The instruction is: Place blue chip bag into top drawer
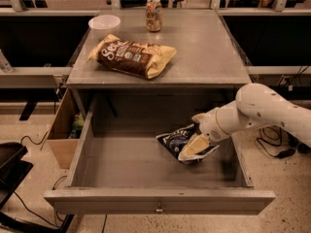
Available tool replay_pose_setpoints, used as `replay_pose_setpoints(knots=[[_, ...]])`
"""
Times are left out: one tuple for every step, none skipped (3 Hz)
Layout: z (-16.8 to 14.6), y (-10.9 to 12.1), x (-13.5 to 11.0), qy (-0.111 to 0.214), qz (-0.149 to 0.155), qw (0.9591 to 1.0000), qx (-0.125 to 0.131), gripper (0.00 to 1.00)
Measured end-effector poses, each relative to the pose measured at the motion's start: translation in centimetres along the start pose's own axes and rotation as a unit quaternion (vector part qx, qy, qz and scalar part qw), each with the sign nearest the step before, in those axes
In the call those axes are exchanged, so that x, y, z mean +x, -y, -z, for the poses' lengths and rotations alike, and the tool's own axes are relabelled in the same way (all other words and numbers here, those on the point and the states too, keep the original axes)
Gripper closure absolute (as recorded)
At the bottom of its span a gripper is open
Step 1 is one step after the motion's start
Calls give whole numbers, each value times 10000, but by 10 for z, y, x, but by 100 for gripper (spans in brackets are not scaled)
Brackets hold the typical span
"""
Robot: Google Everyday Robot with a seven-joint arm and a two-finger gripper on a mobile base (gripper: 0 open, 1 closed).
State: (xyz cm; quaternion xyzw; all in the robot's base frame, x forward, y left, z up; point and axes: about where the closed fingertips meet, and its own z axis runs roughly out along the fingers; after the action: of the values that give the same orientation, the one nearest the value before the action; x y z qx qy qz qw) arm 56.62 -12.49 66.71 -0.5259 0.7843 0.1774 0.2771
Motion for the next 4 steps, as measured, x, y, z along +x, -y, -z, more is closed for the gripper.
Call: replay_pose_setpoints(knots=[[20, -8, -11, 47, 44, 10000, 55, 0], [59, -30, -25, 59, 230, 9997, 114, 0], [101, -60, -29, 17, 533, 9984, 182, 0], [138, -91, -20, -114, 784, 9964, 314, 0]])
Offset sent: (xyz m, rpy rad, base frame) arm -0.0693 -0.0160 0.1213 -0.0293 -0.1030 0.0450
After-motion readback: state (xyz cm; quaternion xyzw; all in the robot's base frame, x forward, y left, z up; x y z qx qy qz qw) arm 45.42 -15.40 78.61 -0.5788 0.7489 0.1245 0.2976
